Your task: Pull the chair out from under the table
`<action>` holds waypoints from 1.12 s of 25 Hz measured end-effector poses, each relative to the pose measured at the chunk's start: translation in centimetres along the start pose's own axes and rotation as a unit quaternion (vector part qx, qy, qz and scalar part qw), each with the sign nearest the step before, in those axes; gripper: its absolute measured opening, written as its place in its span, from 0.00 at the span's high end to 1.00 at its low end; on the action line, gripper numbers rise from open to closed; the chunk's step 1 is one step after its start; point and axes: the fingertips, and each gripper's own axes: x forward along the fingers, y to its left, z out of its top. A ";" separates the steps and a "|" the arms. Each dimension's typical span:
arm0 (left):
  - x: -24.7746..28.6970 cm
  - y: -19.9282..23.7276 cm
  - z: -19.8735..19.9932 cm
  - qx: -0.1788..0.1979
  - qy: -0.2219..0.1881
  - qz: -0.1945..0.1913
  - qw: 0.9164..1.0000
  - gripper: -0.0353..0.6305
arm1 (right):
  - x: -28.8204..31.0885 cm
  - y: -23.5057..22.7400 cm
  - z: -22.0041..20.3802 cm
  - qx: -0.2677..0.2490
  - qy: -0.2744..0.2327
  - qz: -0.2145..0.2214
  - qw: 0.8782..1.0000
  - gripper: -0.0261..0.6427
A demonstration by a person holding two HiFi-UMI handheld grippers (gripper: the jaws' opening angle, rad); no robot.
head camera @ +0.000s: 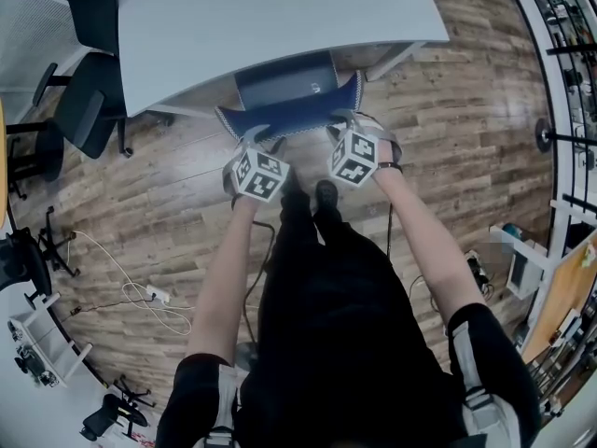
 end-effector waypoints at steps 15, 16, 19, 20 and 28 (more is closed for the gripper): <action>-0.8 -8.8 -3.6 -0.031 0.028 -0.019 0.999 0.72 | -2.2 7.0 -5.2 -0.002 0.017 0.045 0.999 0.80; -0.9 -9.2 -3.7 -0.032 0.030 -0.019 0.999 0.72 | -2.4 7.3 -5.4 -0.003 0.016 0.047 0.999 0.80; -1.3 -10.3 -4.2 -0.033 0.035 -0.019 0.999 0.72 | -2.9 8.4 -5.9 -0.004 0.012 0.053 0.999 0.80; -1.4 -10.6 -4.4 -0.033 0.037 -0.019 0.999 0.72 | -3.1 8.8 -6.0 -0.004 0.010 0.055 0.998 0.80; -2.5 -13.0 -5.9 -0.035 0.045 -0.006 0.998 0.72 | -4.2 11.5 -6.8 0.004 -0.004 0.064 0.998 0.80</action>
